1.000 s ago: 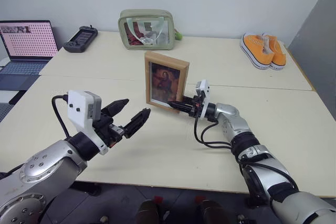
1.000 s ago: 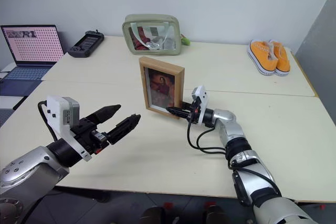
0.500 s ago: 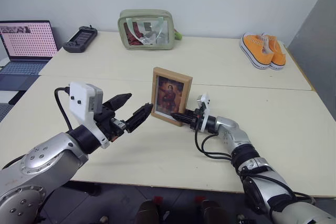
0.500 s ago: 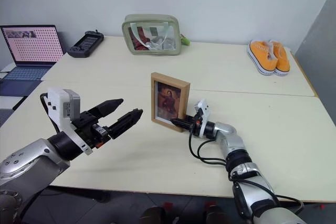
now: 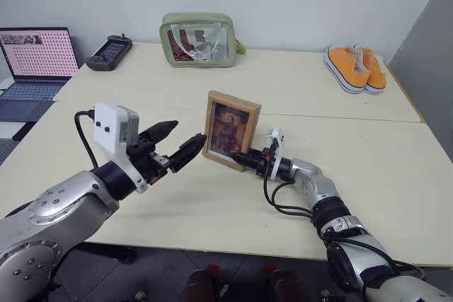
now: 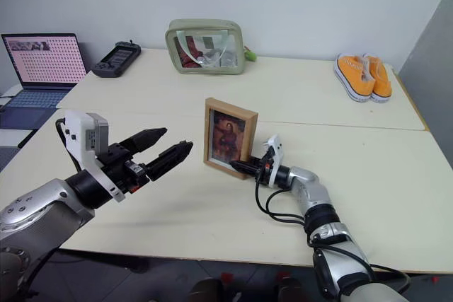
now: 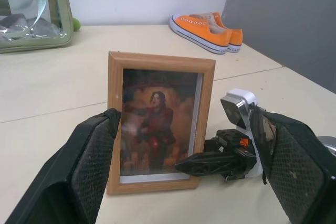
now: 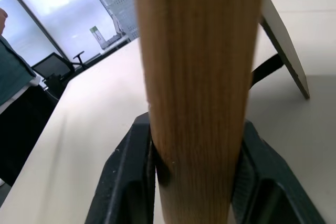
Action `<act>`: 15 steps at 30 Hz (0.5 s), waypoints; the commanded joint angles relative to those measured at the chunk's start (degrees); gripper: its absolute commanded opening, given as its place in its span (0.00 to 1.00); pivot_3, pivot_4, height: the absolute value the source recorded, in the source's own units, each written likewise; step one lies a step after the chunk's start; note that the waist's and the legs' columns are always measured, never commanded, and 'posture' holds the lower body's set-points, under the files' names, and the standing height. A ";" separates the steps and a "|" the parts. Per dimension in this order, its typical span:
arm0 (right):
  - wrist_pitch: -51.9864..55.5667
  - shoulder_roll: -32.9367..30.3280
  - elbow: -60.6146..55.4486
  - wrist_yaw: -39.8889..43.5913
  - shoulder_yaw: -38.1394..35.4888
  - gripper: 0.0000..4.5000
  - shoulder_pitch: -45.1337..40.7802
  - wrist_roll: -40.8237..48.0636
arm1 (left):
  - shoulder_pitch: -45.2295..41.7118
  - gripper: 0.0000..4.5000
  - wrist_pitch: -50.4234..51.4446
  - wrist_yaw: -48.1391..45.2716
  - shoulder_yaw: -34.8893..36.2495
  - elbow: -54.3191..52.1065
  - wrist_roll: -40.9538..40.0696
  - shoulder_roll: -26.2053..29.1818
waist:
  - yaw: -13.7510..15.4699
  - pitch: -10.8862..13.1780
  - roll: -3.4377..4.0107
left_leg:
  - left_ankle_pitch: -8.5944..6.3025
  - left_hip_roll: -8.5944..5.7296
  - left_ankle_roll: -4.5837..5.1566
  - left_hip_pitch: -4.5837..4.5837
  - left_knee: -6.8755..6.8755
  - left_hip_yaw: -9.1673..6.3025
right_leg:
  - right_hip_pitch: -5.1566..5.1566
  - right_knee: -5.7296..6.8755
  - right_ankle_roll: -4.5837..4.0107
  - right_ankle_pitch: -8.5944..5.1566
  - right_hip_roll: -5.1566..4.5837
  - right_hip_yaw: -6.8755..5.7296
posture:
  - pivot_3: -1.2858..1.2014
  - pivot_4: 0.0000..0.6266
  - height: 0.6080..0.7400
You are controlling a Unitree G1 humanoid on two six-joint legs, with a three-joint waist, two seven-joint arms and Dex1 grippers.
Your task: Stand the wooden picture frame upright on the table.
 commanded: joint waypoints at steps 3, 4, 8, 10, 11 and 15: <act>-2.11 -0.54 -1.16 -1.17 -0.23 0.68 -0.09 -1.31 | -0.95 0.94 -0.75 -0.15 -0.68 -0.03 -0.11 0.28 | 0.00 0.00 0.00 | 0.00 0.00 0.00 0.00 -0.01 0.00 | 0.00 0.00 0.00 0.00 0.00 0.00 | 0.52 0.24 1.00; -2.47 -0.68 -1.32 -1.25 0.02 0.68 0.05 -1.65 | -0.90 0.94 -0.76 -0.19 -0.83 -0.01 -0.04 0.20 | 0.00 0.00 0.00 | 0.00 0.00 0.00 0.00 -0.01 0.00 | 0.00 0.00 0.00 0.00 0.00 0.01 | 0.52 0.24 1.00; -4.07 -4.17 -5.82 -0.59 1.71 0.68 2.71 -4.55 | -1.23 0.94 -0.89 -0.51 -1.77 0.84 0.00 -0.26 | 0.02 0.00 0.00 | 0.00 0.00 0.00 0.00 -0.02 0.00 | 0.00 -0.01 0.00 0.00 0.00 0.00 | 0.52 0.24 1.00; -3.42 -8.33 -11.86 0.43 2.54 0.68 5.73 -5.84 | -1.66 0.94 -1.04 -1.14 -2.33 1.51 0.10 -0.61 | 0.39 0.01 0.02 | 0.00 -0.01 0.00 -0.01 -0.03 -0.01 | 0.00 -0.04 0.00 0.00 0.00 -0.01 | 0.52 0.24 1.00; -2.74 -10.00 -14.70 0.54 2.80 0.68 7.09 -6.07 | -1.89 0.94 -1.25 -1.35 -2.55 1.74 0.11 -0.91 | 0.53 0.02 0.03 | 0.00 -0.04 0.00 -0.04 -0.03 -0.02 | 0.01 -0.08 0.01 0.00 -0.02 -0.01 | 0.52 0.24 1.00; 2.98 -17.20 -27.96 1.98 2.70 0.68 13.37 -4.20 | -2.64 0.94 -1.38 -1.71 -3.39 2.77 0.08 -1.93 | 0.32 0.03 0.04 | 0.00 -0.03 0.00 -0.12 -0.03 -0.01 | 0.01 -0.23 0.02 0.00 -0.03 0.00 | 0.52 0.24 1.00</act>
